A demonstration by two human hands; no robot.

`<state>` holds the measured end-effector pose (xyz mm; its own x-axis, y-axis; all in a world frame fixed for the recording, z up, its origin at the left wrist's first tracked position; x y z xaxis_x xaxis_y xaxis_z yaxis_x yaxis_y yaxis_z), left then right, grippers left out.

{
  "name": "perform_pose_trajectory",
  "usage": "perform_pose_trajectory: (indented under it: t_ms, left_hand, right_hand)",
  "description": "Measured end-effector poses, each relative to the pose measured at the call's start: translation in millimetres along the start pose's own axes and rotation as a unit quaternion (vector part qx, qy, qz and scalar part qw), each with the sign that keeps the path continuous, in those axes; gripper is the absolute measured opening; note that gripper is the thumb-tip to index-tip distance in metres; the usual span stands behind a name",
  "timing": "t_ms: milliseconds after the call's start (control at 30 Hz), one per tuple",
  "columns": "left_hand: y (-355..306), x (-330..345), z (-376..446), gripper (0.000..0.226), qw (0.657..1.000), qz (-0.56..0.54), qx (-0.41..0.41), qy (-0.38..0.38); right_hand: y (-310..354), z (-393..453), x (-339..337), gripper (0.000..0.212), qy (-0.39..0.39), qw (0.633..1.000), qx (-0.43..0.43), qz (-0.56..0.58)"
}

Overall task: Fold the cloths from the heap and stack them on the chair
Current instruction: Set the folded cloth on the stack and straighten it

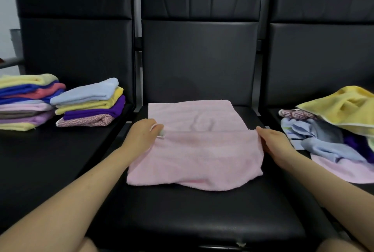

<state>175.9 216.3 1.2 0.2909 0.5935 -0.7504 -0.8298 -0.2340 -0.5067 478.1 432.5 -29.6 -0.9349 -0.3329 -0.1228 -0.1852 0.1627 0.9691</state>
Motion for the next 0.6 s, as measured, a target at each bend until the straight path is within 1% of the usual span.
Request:
perform_pose_trajectory:
  t_ms: [33, 67, 100, 167, 200, 267, 300, 367, 467, 533, 600]
  left_hand:
    - [-0.1, 2.7, -0.5, 0.033, 1.000, 0.004, 0.000, 0.007]
    - [0.0, 6.3, -1.0, 0.033, 1.000, 0.002, 0.002, 0.018]
    - [-0.2, 10.2, -2.0, 0.031, 0.999, -0.006, 0.000, 0.035]
    - [1.8, 18.6, -5.7, 0.030, 0.996, -0.024, -0.014, 0.085]
    - [4.1, 22.1, -8.1, 0.029, 0.994, -0.031, -0.019, 0.106]
    - [5.8, 24.8, -13.4, 0.026, 0.990, -0.037, -0.024, 0.132]
    - [5.4, 24.3, -15.2, 0.024, 0.989, -0.033, -0.024, 0.139]
    - [2.4, 21.5, -17.7, 0.021, 0.989, -0.004, -0.022, 0.149]
    - [-3.8, 13.7, -19.7, 0.024, 0.991, 0.038, -0.021, 0.129]
    - [-8.2, 6.6, -23.9, 0.024, 0.992, 0.049, -0.027, 0.113]
    - [-11.9, 2.4, -30.1, 0.025, 0.992, 0.047, -0.030, 0.115]
  right_hand:
    - [4.1, -1.8, 4.9, 0.032, -0.032, 0.998, -0.034, -0.053]
    - [8.8, -3.6, 13.6, 0.032, -0.045, 0.991, -0.072, -0.101]
    - [12.3, -6.6, 24.7, 0.033, -0.031, 0.986, -0.101, -0.133]
    - [16.1, -12.8, 51.0, 0.037, 0.024, 0.967, -0.139, -0.214]
    - [14.3, -14.7, 61.4, 0.040, 0.049, 0.948, -0.157, -0.273]
    - [11.1, -16.8, 72.8, 0.039, 0.062, 0.900, -0.212, -0.377]
    - [10.1, -17.6, 73.9, 0.032, 0.062, 0.883, -0.234, -0.403]
    - [9.8, -20.8, 71.4, 0.020, 0.063, 0.867, -0.245, -0.428]
    - [18.7, -25.0, 66.5, 0.016, 0.029, 0.815, -0.285, -0.504]
    - [23.7, -29.3, 61.0, 0.017, 0.028, 0.816, -0.278, -0.506]
    - [22.1, -34.0, 55.9, 0.023, 0.052, 0.831, -0.252, -0.494]
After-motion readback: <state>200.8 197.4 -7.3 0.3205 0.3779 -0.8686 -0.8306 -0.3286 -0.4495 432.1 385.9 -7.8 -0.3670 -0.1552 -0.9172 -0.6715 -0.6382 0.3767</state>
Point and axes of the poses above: each hand's wrist, its own z-axis towards the middle knuckle, its own x-axis out of the palm, y = z × x, the point moved 6 cm from there along z, towards the middle knuckle, and after that the axes turned 6 degrees about x, right-handed, at the moved point
